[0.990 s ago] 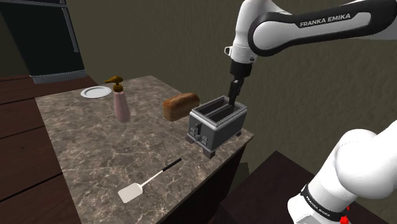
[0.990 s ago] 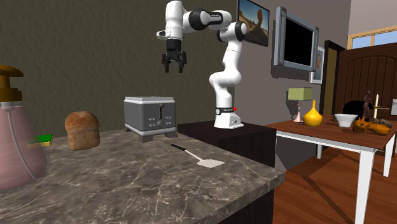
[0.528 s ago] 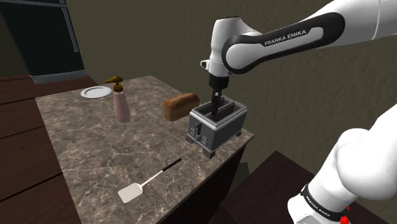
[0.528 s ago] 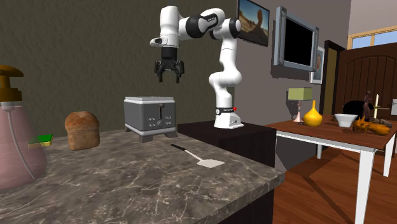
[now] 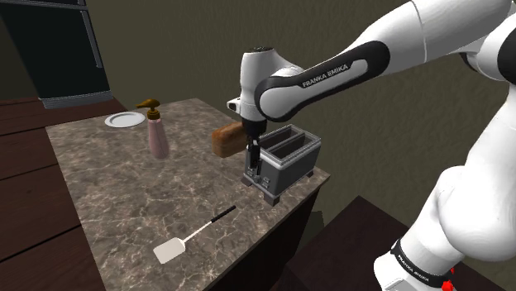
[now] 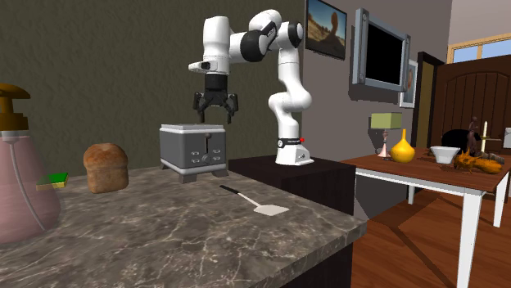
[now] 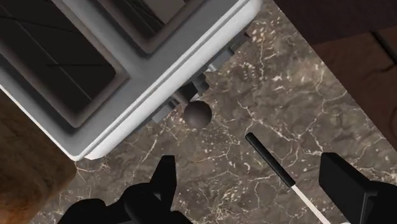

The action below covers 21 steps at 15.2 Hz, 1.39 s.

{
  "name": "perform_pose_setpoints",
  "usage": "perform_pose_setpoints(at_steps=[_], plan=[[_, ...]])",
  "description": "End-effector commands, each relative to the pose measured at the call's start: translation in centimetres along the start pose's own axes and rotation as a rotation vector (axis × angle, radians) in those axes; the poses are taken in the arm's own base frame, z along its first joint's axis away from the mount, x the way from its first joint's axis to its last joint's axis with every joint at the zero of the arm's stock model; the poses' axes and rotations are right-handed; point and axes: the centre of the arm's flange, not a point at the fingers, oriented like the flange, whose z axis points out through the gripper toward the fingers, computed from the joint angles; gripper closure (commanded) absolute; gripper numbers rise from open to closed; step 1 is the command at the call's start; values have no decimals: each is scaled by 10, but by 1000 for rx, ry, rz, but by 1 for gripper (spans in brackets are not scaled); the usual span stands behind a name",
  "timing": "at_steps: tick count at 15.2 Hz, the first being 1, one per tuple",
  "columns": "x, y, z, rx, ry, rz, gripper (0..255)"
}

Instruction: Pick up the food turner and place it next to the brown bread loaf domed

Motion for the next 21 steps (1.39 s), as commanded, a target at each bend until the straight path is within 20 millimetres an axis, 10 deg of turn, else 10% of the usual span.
perform_pose_setpoints(at_steps=[1,14,21], plan=[[21,-7,15,1,1,-73,0],[137,-87,111,2,2,-528,0],[167,-125,154,2,3,-682,0]])
